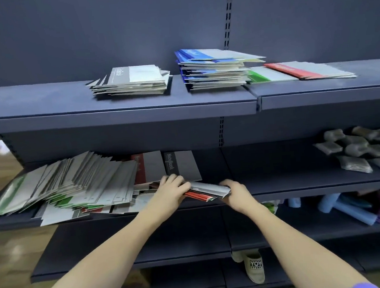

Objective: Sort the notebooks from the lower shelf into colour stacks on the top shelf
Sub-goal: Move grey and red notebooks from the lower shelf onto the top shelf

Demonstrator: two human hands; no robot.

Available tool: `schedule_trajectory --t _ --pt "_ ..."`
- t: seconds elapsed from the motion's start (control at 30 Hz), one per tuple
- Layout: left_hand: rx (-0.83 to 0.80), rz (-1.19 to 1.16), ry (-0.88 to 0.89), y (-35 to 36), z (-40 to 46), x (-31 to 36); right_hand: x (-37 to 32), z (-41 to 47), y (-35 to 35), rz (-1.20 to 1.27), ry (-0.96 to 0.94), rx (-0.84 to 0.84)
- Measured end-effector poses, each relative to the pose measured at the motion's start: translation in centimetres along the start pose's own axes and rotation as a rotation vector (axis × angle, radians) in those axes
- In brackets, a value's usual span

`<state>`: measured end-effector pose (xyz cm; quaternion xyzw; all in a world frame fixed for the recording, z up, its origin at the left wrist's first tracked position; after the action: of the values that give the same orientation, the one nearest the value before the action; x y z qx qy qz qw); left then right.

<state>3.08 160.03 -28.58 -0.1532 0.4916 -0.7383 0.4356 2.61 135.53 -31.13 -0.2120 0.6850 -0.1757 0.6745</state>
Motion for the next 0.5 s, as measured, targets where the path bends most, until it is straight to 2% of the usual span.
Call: schedule_trajectory --t 0.17,0.3,0.37,0.43,0.5 --pt "-0.055 0.034 0.071 -0.9 0.6 2.4 1.3 -1.0 -2.2 0.183 0.061 -0.101" --pt "-0.106 0.145 0.163 -1.5 0.5 3.7 1.9 -2.6 -4.3 0.807 0.332 -0.268" --pt "-0.113 0.184 0.205 -1.7 0.4 4.4 2.6 -2.8 -4.9 1.014 0.432 -0.308" --pt "-0.107 0.248 0.258 -1.8 0.7 5.4 3.0 -3.0 -5.2 1.065 0.503 -0.319" --pt "-0.080 0.291 0.299 -2.0 1.6 6.6 3.7 -3.5 -5.3 0.918 0.543 -0.312"
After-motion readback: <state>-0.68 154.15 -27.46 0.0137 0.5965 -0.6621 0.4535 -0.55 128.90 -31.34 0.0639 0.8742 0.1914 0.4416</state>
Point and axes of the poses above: each hand's wrist, its own z-axis towards the middle knuckle, its own y-axis out of the palm, x = y × z, the point moved 2 cm from there along z, towards the middle knuckle, and after that the axes turned 15 degrees about z, right-handed, at the moved point
